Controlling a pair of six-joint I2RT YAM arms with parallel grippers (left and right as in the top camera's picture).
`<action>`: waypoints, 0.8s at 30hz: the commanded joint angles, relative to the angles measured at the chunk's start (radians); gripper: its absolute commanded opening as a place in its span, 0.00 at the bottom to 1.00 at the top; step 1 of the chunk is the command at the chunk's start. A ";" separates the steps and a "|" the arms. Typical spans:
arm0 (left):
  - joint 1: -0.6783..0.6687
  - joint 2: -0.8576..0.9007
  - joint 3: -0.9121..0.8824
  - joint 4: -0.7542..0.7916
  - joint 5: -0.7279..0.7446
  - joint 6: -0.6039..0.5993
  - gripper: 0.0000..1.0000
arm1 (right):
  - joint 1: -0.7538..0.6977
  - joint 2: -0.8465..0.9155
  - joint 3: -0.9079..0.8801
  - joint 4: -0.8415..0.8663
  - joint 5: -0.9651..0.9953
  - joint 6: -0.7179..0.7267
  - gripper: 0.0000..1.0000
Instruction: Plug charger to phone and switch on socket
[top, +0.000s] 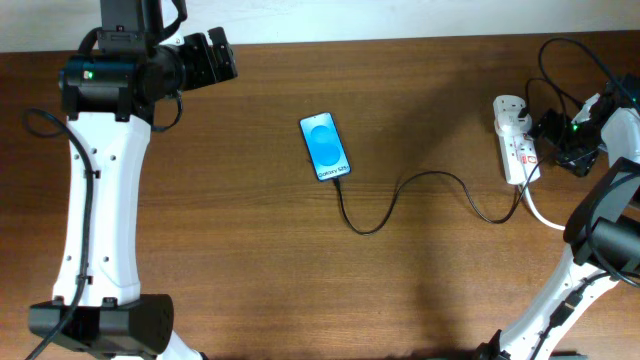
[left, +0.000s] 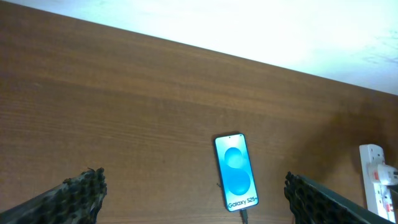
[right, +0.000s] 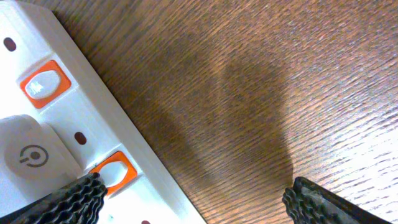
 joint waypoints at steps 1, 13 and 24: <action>0.004 -0.005 0.010 0.001 0.007 0.012 0.99 | 0.097 0.100 -0.030 -0.018 -0.015 -0.037 0.98; 0.004 -0.005 0.010 0.001 0.007 0.012 0.99 | 0.110 0.102 -0.040 -0.019 -0.013 -0.052 0.98; 0.004 -0.005 0.010 0.001 0.007 0.012 0.99 | -0.096 0.077 0.353 -0.161 0.031 -0.053 0.98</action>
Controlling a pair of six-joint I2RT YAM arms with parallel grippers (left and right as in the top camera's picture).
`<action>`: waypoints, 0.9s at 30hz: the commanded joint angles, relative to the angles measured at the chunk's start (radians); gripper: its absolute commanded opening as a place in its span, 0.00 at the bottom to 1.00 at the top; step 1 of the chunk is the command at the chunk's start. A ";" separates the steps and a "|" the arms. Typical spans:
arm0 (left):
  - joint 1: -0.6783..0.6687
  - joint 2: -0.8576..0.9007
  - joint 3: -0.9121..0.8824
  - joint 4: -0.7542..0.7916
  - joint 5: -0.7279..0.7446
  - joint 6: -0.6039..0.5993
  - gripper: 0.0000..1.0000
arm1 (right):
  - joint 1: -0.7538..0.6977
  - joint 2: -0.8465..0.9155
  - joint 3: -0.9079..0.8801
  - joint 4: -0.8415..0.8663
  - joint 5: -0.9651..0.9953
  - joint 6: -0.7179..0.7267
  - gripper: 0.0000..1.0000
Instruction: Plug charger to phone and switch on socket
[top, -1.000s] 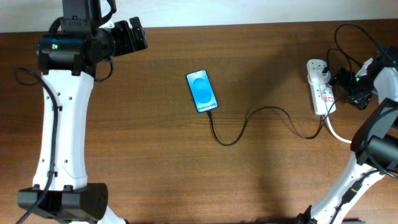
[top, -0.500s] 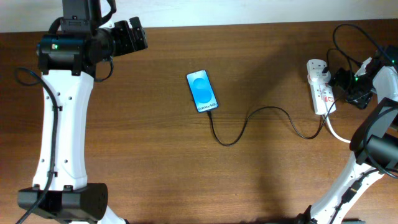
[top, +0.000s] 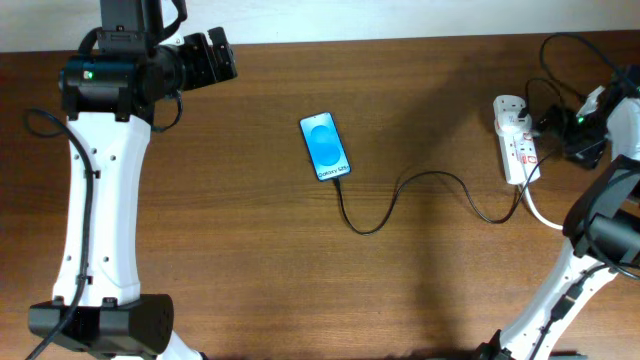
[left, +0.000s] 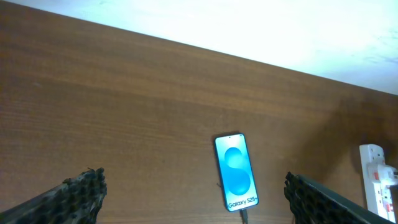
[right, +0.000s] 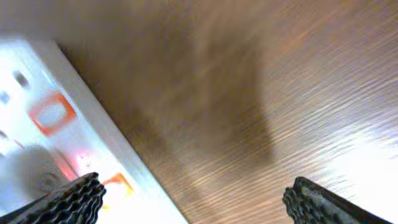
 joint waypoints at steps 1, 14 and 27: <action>0.004 -0.005 0.010 0.001 0.006 0.012 0.99 | -0.086 -0.005 0.172 -0.038 0.001 -0.019 0.98; 0.004 -0.005 0.010 0.001 0.006 0.012 0.99 | -0.087 -0.044 0.835 -0.477 -0.193 -0.172 0.98; 0.004 -0.005 0.010 0.001 0.006 0.012 0.99 | 0.253 -0.212 1.102 -0.704 -0.230 -0.226 0.98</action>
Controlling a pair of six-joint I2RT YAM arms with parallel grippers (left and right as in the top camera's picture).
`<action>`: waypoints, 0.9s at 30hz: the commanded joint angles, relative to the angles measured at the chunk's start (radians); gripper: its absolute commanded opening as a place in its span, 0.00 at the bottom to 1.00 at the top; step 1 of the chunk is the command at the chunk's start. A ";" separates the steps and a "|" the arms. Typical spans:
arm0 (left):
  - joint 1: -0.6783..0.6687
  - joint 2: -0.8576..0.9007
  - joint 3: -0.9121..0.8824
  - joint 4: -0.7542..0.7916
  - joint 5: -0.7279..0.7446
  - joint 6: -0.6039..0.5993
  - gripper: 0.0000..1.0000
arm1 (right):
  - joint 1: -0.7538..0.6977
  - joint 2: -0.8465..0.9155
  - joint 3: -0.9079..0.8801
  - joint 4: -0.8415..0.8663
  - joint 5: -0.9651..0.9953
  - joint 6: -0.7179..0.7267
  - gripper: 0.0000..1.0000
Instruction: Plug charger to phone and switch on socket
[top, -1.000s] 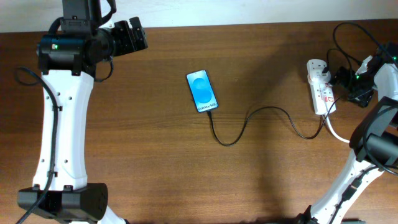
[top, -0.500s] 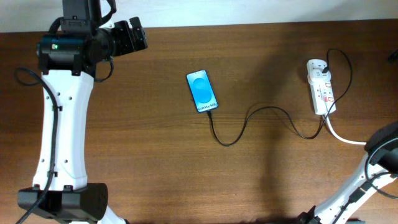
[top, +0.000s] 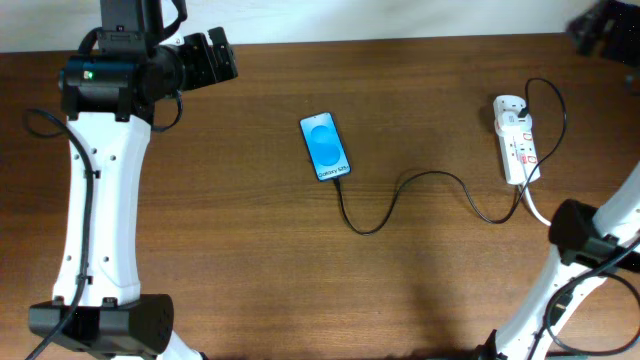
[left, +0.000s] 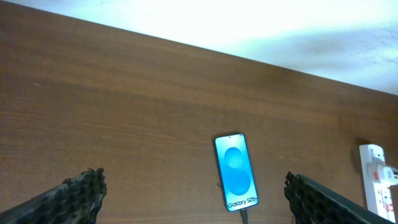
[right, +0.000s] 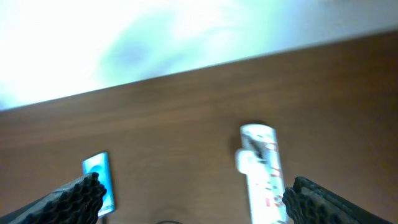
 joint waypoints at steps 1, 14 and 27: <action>0.004 -0.005 0.010 0.001 0.007 0.012 0.99 | 0.122 -0.087 0.016 -0.006 -0.018 -0.014 0.98; 0.004 -0.005 0.010 0.001 0.007 0.012 0.99 | 0.364 -0.129 0.014 -0.006 -0.015 -0.014 0.98; 0.004 -0.005 0.010 0.001 0.007 0.012 0.99 | 0.362 -0.129 0.015 -0.006 -0.042 -0.014 0.98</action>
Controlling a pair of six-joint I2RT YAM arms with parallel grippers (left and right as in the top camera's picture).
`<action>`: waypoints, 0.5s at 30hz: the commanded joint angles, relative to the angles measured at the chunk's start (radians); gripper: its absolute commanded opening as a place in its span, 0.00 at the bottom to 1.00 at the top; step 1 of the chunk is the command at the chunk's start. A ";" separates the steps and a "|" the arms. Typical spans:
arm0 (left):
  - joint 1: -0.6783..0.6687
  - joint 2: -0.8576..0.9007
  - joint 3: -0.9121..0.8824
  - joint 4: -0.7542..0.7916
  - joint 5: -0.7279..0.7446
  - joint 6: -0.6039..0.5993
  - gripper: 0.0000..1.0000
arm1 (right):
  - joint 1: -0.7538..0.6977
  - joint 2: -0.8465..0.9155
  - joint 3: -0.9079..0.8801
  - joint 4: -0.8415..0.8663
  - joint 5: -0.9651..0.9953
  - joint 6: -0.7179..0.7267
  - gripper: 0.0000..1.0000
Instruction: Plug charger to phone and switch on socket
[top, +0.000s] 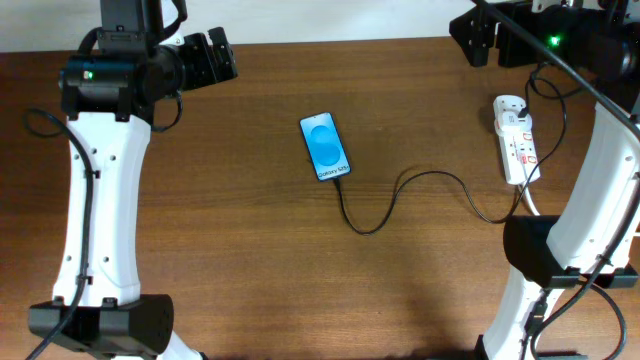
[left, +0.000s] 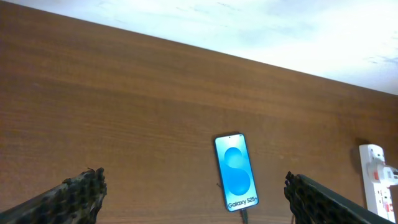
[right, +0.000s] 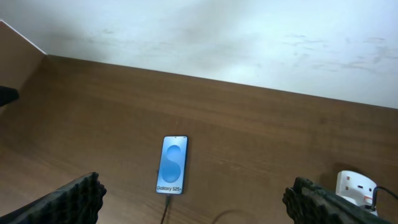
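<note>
A phone (top: 325, 146) with a lit blue screen lies face up mid-table, also in the left wrist view (left: 236, 172) and the right wrist view (right: 172, 165). A black charger cable (top: 400, 195) runs from its lower end to the white socket strip (top: 516, 138) at the right, where a white plug sits. My left gripper (top: 218, 58) is raised at the back left, open and holding nothing. My right gripper (top: 472, 35) is raised at the back right, open and holding nothing, well above the strip.
The brown wooden table (top: 230, 250) ends at a white wall along the back edge. The white arm columns stand at the left and right sides. A white lead (top: 540, 215) leaves the strip toward the right front.
My right arm has come into the overhead view at the back right, raised high; its camera takes in the phone and the strip's end. The left arm, phone and cable have not moved.
My right gripper was open right at the strip's orange switches. A red light then showed on the strip as the gripper drew away. After that it was high above the table edge, and now it is raised at the back right. The left arm stayed put throughout.
</note>
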 joint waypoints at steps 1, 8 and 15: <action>0.004 -0.005 0.010 0.001 0.006 0.012 0.99 | 0.004 -0.013 0.011 -0.006 -0.027 -0.010 0.98; 0.004 -0.005 0.010 0.001 0.006 0.012 0.99 | 0.004 -0.013 0.011 -0.006 0.082 -0.010 0.98; 0.004 -0.005 0.010 0.001 0.006 0.012 0.99 | 0.005 -0.013 -0.017 -0.001 0.238 -0.011 0.98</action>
